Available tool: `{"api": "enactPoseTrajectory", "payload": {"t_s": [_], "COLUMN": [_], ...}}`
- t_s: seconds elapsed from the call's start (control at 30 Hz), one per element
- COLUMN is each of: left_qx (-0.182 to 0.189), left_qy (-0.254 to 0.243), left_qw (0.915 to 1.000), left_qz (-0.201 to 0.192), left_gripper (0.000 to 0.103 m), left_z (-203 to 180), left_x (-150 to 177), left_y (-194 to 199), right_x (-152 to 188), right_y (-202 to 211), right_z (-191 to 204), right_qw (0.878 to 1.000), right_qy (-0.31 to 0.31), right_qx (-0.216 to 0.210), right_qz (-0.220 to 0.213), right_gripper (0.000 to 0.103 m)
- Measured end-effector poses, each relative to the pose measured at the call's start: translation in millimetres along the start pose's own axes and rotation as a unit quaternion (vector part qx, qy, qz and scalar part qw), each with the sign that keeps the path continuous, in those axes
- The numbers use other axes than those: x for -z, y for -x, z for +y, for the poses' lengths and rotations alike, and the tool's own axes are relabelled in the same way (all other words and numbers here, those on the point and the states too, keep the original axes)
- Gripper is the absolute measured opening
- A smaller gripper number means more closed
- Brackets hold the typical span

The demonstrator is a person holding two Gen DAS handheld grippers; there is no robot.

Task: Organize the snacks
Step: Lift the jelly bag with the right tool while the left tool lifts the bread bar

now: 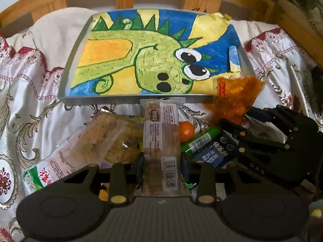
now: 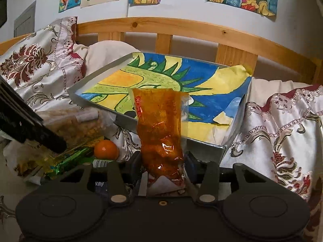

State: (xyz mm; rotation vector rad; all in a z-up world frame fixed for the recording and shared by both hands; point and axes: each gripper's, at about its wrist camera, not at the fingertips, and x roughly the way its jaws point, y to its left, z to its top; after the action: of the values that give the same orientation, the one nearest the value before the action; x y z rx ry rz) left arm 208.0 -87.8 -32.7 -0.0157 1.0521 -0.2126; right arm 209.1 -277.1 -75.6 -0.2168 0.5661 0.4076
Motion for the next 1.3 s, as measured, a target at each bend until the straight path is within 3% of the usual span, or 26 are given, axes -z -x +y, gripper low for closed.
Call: {"api": "enactPoseTrajectory", "payload": {"t_s": [0.47,0.8,1.03,1.3], "left_qx": [0.017,0.011,0.003,-0.028], "left_qy": [0.008,0.019,0.038,0.038], "left_qw": [0.9996,0.9976,0.9927,0.9874], "left_qz": [-0.022,-0.066,-0.114,-0.151], "left_gripper": [0.039,0.039,0.04,0.04], "left_z": [-4.2,-14.3,-21.7,-29.1], "left_x": [2.6,-25.1,-63.5,-97.6], "left_y": [19.4,20.9,-2.3,-44.0], "right_x": [-2.6,-14.8,-31.3,-34.2], "right_y": [37.6,61.2,41.1,1.8], "right_z": [2.2,-4.0,-21.5,-47.9], "right_qw": [1.0,0.996,0.986,0.986], "right_qy": [-0.011,-0.036,-0.056,-0.093], "right_qx": [0.022,0.027,0.041,0.052], "right_qz": [0.006,-0.074,-0.149,-0.127], "right_gripper": [0.046,0.046,0.047,0.047]}}
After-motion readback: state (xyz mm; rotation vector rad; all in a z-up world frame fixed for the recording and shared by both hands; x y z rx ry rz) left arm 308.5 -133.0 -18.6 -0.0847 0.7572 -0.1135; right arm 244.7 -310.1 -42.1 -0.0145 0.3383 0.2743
